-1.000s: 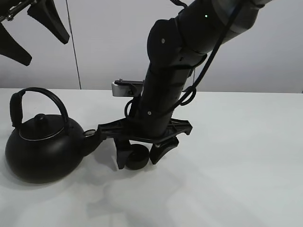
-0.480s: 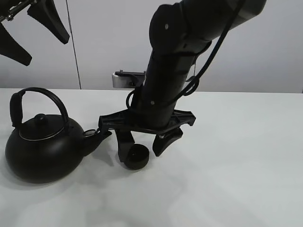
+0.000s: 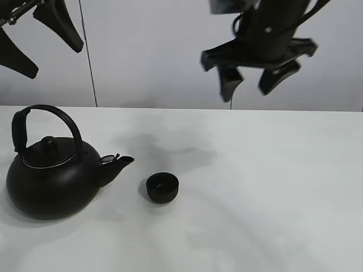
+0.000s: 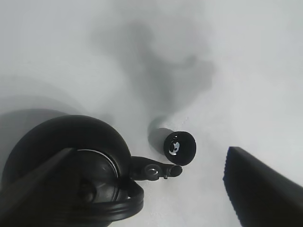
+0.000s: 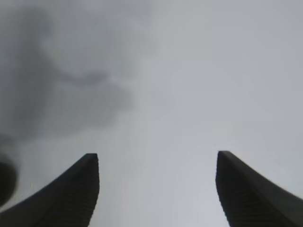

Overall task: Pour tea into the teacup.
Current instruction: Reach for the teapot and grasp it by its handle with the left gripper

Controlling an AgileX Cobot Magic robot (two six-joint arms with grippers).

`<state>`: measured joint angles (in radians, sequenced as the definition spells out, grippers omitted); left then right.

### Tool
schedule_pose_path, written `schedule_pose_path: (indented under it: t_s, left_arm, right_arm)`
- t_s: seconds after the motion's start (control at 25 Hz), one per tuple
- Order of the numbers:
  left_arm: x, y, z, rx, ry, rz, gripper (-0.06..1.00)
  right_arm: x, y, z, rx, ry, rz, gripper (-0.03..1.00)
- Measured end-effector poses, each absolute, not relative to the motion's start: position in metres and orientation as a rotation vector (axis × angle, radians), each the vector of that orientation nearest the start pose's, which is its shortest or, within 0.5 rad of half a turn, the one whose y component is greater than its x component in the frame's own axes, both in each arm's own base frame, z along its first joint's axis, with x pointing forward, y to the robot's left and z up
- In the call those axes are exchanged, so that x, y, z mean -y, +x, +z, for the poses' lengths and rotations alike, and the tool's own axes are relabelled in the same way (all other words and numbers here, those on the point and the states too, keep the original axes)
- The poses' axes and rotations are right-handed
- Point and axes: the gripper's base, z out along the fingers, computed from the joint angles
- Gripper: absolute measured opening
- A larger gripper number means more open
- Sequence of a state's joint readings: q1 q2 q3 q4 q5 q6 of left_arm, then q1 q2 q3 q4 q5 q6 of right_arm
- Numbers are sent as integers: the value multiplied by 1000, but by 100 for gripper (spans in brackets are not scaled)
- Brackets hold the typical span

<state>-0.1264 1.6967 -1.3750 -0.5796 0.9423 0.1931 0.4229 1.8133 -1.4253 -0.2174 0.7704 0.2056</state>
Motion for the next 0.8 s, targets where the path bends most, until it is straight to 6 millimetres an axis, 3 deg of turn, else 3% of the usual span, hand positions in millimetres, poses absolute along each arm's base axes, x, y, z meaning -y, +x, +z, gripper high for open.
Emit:
schedule_pose_path:
  t_s: [0.24,0.4,0.48,0.6,0.8]
  left_arm:
    - [85,352,289,-2652,88,-709,60]
    - [85,352,289,-2652,88,-709,60]
    - [85,352,289,-2652,88,-709,60]
    - [85,352,289,-2652,88,-709,60]
    - [85,352,289,-2652,88,-709,60]
  right_arm:
    - [-38,361,318,-2497,-180,-293,48]
    - [30,329,361,-2450,15,-405,48]
    - [59,297,386,-2426,142,-447,48]
    - [72,244,419,-2346,271,-417,48]
    - [40,135,475,-2048,240,-278,48]
